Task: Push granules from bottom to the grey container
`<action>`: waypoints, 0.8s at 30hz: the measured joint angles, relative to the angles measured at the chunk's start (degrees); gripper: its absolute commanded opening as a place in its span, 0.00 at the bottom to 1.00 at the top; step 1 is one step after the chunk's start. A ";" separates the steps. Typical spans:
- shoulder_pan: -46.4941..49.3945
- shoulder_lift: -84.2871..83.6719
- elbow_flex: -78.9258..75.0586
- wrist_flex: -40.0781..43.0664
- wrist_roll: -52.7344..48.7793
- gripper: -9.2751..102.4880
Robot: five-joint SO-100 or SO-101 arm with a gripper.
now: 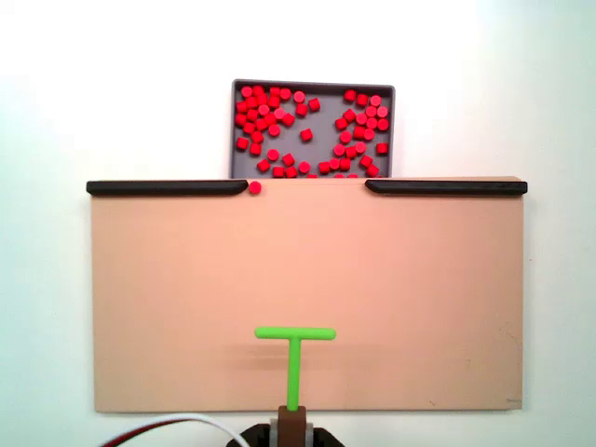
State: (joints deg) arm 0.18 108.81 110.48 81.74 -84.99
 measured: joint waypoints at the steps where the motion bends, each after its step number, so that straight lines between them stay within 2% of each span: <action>1: 0.00 0.00 0.00 0.00 0.00 0.09; 24: 0.00 -0.97 0.00 0.00 0.00 0.09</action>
State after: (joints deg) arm 0.18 107.84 110.48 81.74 -84.99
